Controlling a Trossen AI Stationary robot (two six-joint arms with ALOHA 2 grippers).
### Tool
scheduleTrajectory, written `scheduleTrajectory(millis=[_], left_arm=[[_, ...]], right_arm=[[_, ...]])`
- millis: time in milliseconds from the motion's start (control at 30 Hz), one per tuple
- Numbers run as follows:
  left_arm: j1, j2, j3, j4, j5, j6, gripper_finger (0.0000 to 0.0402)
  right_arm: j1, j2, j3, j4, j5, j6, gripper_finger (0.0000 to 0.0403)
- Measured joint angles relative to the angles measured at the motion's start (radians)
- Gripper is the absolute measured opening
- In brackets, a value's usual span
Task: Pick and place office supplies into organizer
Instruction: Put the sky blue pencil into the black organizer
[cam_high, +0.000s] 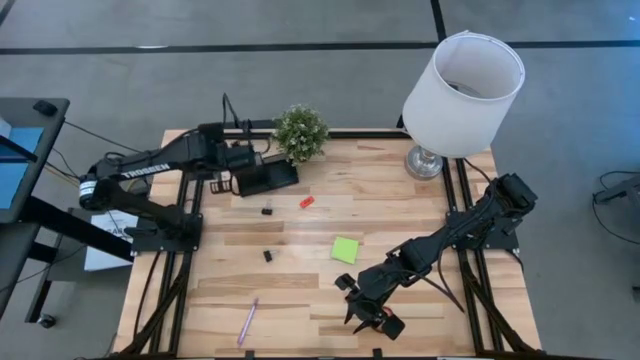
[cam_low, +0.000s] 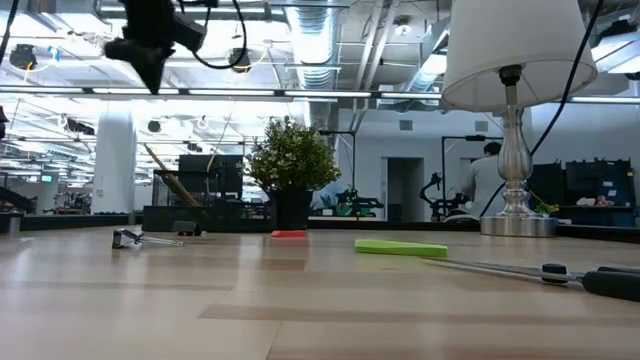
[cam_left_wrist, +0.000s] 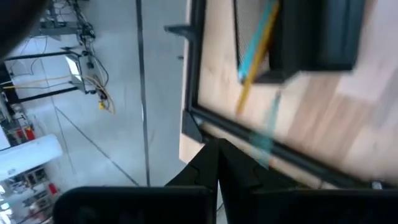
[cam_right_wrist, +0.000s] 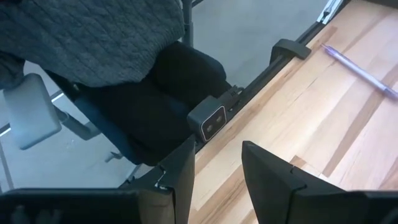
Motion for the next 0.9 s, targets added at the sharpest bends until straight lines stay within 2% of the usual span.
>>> scheduleTrajectory(millis=[133,233,333,500,700,900], left_arm=[[0.029,0.010,0.001,0.081,-0.019,0.044,0.0002],[0.039,0.008,0.001,0.133,-0.079,0.038,0.0001],[0.046,0.000,0.001,0.142,-0.090,0.016,0.0001],[0.068,-0.038,0.001,0.169,-0.044,-0.018,0.0000],[0.093,-0.106,0.001,0.176,0.017,-0.032,0.0000],[0.097,-0.163,0.001,0.121,0.203,-0.037,0.0000]], right_arm=[[0.000,0.000,0.000,0.013,0.000,-0.005,0.0127],[0.000,0.000,0.000,0.013,0.000,-0.034,0.0127],[0.000,0.006,0.001,0.013,0.000,-0.079,0.0127],[-0.004,0.008,-0.008,0.027,0.000,-0.138,0.0127],[-0.025,0.008,-0.067,0.082,-0.006,-0.099,0.0127],[-0.056,0.008,-0.106,0.157,-0.008,-0.078,0.0127]])
